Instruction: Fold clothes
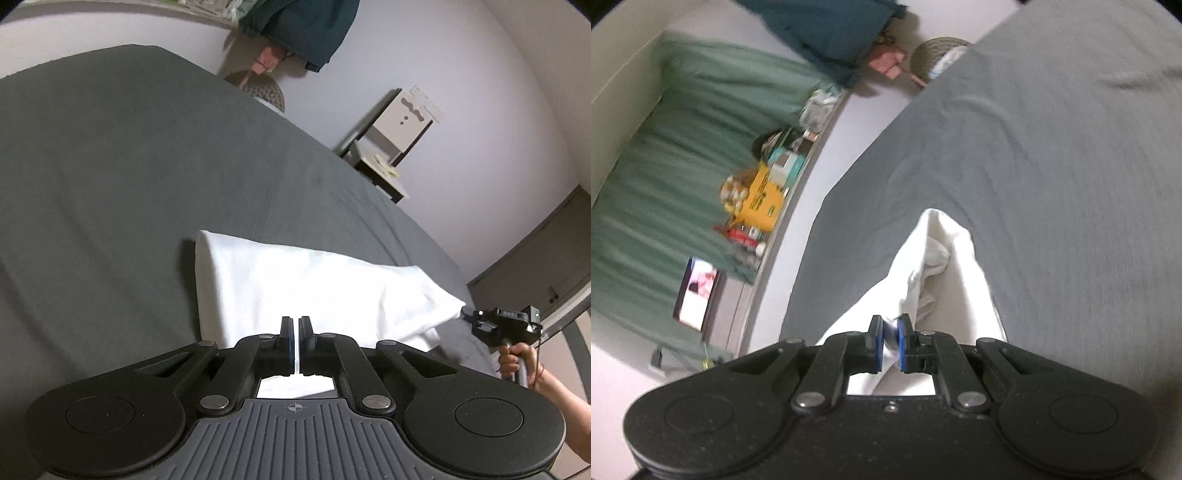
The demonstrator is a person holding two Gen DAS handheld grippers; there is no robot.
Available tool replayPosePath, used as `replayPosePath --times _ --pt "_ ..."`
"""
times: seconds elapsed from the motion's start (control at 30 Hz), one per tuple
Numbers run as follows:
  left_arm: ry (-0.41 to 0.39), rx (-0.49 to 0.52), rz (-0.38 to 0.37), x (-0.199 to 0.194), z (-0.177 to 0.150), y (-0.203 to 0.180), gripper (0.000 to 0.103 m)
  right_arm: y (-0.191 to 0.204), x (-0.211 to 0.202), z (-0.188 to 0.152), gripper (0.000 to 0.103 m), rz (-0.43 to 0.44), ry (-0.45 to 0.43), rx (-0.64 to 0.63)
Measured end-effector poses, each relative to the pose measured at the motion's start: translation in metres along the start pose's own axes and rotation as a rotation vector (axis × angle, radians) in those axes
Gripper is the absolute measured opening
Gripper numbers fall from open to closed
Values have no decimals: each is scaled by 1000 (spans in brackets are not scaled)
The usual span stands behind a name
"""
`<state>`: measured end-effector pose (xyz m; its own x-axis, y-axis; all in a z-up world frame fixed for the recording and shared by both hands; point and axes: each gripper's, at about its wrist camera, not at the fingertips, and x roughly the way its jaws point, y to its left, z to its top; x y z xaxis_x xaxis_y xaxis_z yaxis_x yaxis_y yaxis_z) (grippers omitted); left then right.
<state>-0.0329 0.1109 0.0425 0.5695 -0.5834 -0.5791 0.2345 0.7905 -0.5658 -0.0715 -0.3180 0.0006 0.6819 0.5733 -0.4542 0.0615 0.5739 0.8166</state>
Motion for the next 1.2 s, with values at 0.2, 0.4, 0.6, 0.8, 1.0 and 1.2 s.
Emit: replayPosePath --times 0.2,0.4,0.6,0.8,1.0,1.2 --pt "138 222 112 23 -1 -23 6 14 16 -9 23 -269 129 -196" --pt "214 673 332 54 -22 -67 12 76 29 -46 36 -469 172 -739" --pt "308 931 401 80 -44 -91 14 102 66 -100 38 -643 304 -1332" --pt "308 1187 502 92 -70 -109 89 90 86 -112 47 -686 347 -1485" --pt "250 1476 517 95 -108 -127 96 84 95 -129 52 -737 284 -1659" --pt "157 1546 521 82 -114 -131 96 79 107 -153 52 -804 304 -1983"
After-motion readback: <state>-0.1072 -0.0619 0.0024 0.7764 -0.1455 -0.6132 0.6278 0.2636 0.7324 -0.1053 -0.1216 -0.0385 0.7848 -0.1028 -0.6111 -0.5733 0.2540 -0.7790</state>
